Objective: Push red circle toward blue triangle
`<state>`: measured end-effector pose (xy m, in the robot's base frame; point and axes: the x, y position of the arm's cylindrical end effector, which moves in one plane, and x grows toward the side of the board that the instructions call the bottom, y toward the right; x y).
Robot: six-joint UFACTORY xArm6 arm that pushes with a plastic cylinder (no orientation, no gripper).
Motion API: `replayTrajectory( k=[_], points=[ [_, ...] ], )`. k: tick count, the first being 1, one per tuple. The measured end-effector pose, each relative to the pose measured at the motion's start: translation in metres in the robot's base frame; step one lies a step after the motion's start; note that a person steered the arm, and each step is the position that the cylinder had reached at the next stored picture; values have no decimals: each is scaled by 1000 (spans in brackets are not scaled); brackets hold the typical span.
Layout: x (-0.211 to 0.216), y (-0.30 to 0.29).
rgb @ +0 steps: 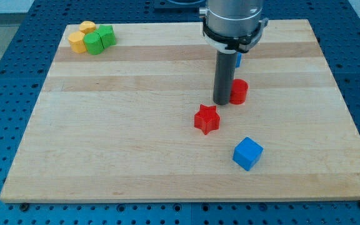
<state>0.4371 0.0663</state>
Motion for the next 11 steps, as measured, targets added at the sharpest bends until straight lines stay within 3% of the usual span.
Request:
replayTrajectory(
  k=[6, 11],
  points=[
    [5, 94],
    [-44, 72]
  ],
)
